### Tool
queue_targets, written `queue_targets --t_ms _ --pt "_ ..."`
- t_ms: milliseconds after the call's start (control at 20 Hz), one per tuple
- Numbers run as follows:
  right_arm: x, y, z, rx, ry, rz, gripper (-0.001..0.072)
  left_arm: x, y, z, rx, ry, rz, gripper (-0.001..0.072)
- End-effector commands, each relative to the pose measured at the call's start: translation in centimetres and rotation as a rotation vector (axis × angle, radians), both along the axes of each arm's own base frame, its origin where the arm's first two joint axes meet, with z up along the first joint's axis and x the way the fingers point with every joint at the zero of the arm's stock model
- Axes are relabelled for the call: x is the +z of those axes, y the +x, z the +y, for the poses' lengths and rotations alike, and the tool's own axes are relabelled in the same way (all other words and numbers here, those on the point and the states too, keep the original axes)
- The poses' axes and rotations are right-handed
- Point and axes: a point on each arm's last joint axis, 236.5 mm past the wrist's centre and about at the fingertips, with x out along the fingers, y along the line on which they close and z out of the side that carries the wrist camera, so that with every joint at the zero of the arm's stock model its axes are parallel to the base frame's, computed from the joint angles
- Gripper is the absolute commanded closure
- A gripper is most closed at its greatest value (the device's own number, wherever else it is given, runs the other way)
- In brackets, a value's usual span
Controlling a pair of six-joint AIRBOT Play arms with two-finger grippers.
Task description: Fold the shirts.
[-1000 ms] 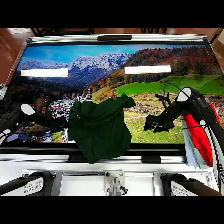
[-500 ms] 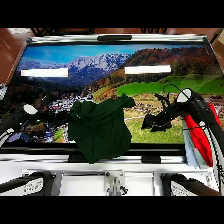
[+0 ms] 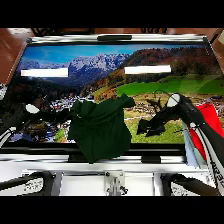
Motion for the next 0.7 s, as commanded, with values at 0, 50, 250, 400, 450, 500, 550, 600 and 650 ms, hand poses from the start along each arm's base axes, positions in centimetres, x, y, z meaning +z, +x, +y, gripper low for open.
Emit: queue_targets --t_ms 0,50,250,400,450,500,550,600,650 --pt "-1.9 -0.8 2.7 0.042 0.012 0.014 0.0120 0.8 0.5 -0.3 -0.046 0.001 -0.031 0.0670" --pt "-2.1 -0.8 4.1 0.031 0.044 0.024 0.0120 1.1 0.7 -0.4 -0.062 0.001 -0.037 0.0671" --pt "-3.2 -1.3 9.2 0.040 0.157 0.040 0.0120 1.5 0.9 -0.5 -0.077 -0.001 -0.044 0.0671" --pt "-5.2 -2.7 10.2 0.045 0.118 0.098 0.0120 1.6 0.6 -0.7 -0.093 -0.004 -0.041 0.0670" --pt "-5.7 -3.1 10.4 0.036 0.103 0.124 0.0122 1.6 0.6 -0.7 -0.096 -0.004 -0.041 0.0670" --pt "-6.0 -3.4 10.5 0.031 0.096 0.138 0.0179 1.7 0.6 -0.7 -0.094 -0.004 -0.043 0.0670" --pt "-6.1 -3.4 10.5 0.030 0.091 0.136 0.0377 1.8 0.7 -0.6 -0.094 -0.003 -0.046 0.0670" --pt "-6.1 -3.3 10.6 0.028 0.092 0.136 0.0557 2.0 0.7 -0.5 -0.092 0.000 -0.052 0.0670" --pt "-6.0 -3.2 10.5 0.026 0.092 0.133 0.0649 2.3 0.8 -0.3 -0.092 0.003 -0.061 0.0670"
